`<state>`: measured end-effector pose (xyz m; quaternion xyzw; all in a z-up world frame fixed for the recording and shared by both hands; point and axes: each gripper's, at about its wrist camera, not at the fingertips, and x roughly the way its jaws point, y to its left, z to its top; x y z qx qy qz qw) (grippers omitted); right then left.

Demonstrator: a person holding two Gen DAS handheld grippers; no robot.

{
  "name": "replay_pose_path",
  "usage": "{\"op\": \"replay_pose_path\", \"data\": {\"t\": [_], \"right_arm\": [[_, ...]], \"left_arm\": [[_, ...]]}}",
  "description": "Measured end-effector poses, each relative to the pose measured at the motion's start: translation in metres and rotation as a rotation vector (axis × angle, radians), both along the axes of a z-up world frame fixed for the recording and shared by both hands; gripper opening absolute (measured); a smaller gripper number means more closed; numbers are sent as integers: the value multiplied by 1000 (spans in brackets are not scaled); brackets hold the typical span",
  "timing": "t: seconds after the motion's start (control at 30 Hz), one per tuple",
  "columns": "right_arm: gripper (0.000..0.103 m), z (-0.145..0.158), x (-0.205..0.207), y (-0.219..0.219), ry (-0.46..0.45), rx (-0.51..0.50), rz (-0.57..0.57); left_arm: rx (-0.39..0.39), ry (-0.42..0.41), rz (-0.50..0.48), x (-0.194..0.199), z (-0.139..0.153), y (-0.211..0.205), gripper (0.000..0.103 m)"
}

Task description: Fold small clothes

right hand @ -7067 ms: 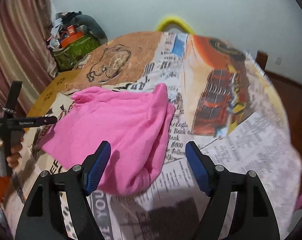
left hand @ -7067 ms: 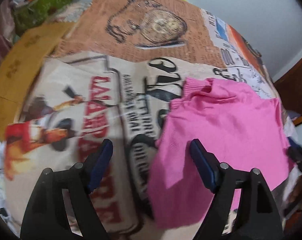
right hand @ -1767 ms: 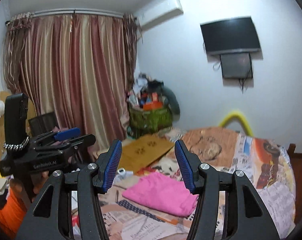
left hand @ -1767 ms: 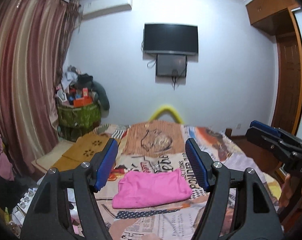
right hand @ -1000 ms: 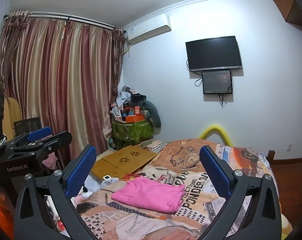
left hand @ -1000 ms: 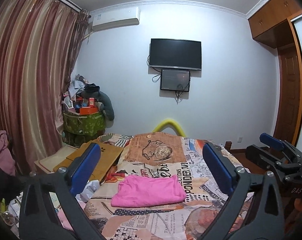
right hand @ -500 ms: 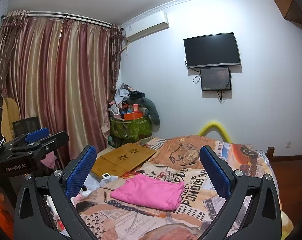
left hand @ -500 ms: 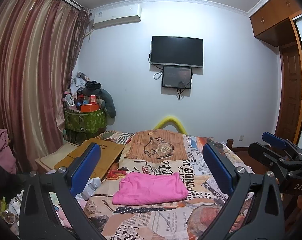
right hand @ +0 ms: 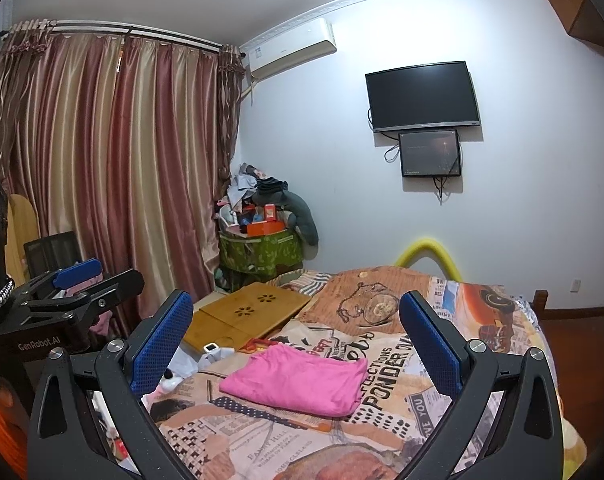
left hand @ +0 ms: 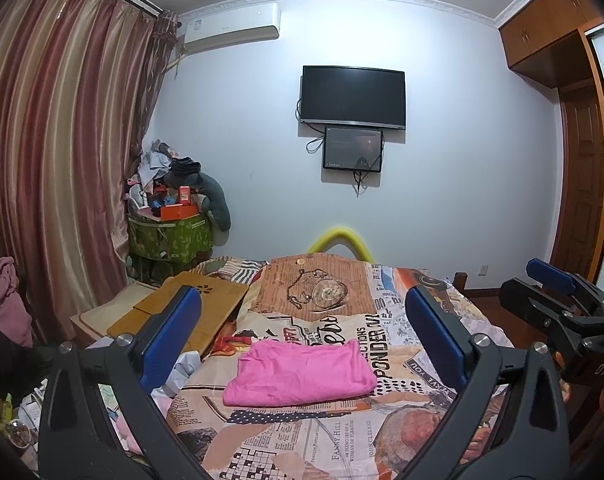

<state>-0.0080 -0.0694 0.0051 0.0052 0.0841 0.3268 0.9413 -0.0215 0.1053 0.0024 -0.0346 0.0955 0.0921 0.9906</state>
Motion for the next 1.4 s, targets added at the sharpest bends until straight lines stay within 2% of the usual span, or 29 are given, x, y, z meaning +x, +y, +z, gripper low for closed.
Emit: {"op": "replay_pose_path", "data": {"t": [0.93, 1.4], "right_arm": [[102, 0, 0, 2, 16, -5, -11], [103, -1, 1, 4, 22, -6, -8]], "left_arm": [[5, 8, -40, -1, -3, 10, 103], [-17, 28, -67, 1, -4, 16, 103]]}}
